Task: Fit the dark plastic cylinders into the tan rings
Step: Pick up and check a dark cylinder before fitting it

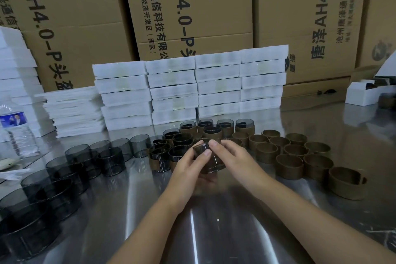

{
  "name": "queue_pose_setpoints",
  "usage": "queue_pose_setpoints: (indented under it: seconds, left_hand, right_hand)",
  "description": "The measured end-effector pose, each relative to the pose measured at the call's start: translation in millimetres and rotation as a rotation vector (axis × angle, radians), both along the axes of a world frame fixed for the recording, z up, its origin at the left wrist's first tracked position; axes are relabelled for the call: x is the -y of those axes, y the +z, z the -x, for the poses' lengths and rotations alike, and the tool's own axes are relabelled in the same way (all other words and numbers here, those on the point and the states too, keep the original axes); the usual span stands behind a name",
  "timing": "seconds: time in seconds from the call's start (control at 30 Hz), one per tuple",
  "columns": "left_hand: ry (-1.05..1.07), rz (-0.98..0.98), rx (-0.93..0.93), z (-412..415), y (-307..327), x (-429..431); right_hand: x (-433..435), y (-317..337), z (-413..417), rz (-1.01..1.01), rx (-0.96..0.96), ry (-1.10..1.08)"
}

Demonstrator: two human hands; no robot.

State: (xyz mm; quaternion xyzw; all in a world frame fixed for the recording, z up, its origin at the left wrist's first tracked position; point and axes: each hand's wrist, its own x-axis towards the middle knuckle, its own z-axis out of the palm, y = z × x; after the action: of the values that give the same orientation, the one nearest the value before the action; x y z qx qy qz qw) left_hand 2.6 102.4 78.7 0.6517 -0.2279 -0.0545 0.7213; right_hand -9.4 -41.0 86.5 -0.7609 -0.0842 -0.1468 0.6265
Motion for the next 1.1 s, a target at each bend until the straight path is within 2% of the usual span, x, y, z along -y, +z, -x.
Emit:
queue_pose_setpoints:
  seconds: [0.17, 0.37, 0.53, 0.73, 1.1]
  left_hand:
    - [-0.096, 0.071, -0.080, -1.2, 1.4, 0.4]
    - [-0.004, 0.048, -0.029, -3.6, 1.0, 1.2]
    - [0.026, -0.075, 0.021, -4.8, -0.5, 0.5]
    - [0.047, -0.113, 0.013, -3.8, 2.4, -1.7]
    - [-0.116, -0.054, -0.121, 0.0, 5.6, -6.6]
  right_hand:
    - [-1.4, -1.6, -1.6, -0.055, 0.088, -0.009]
    - [-0.2, -4.2, -3.9, -0.060, 0.152, -0.087]
    - [2.3, -8.0, -7.8, -0.001, 0.131, -0.176]
    - [2.4, -7.9, -6.7, -0.008, 0.092, -0.149]
    - [4.3, 0.5, 0.0, -0.039, -0.069, -0.042]
